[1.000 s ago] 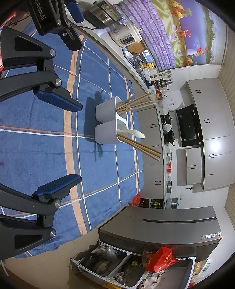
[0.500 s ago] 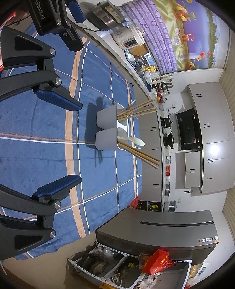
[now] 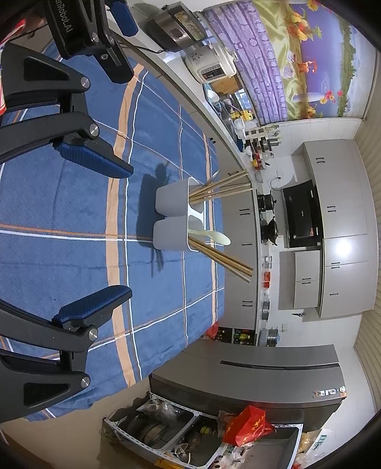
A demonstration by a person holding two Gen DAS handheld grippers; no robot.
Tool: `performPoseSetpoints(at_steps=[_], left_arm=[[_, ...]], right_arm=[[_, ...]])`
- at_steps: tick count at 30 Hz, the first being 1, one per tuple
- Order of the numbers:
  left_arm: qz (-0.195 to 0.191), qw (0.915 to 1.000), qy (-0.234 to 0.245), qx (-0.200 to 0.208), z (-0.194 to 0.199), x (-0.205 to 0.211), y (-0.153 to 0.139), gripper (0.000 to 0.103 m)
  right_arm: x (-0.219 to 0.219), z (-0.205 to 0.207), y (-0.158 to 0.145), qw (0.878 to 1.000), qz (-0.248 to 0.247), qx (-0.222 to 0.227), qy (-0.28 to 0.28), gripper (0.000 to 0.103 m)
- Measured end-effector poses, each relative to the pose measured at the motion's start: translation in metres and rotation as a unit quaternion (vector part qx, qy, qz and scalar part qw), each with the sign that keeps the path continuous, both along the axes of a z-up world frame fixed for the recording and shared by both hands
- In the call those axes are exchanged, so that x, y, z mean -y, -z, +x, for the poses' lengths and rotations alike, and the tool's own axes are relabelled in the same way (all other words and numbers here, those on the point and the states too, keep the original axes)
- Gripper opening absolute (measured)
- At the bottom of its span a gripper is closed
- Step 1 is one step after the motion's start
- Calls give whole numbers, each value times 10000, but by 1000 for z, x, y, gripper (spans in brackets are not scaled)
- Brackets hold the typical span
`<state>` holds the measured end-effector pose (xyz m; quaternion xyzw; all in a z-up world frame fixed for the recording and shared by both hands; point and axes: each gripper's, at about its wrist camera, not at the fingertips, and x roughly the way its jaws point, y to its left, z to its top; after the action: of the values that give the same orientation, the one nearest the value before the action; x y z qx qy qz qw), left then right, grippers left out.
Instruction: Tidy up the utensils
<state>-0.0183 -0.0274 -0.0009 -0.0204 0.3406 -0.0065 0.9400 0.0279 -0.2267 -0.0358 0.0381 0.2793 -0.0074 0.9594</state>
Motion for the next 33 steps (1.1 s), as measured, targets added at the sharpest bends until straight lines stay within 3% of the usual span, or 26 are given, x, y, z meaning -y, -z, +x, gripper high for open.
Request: performPoseSetpoints(at_steps=[21, 33], left_arm=[[-34, 10000, -83, 43, -1, -19, -1, 103], [16, 10000, -60, -58, 10, -16, 6, 103]], right_arm=[[-17, 9, 2, 9999, -87, -6, -75, 81], [-5, 23, 13, 9998, 30, -185, -33, 82]])
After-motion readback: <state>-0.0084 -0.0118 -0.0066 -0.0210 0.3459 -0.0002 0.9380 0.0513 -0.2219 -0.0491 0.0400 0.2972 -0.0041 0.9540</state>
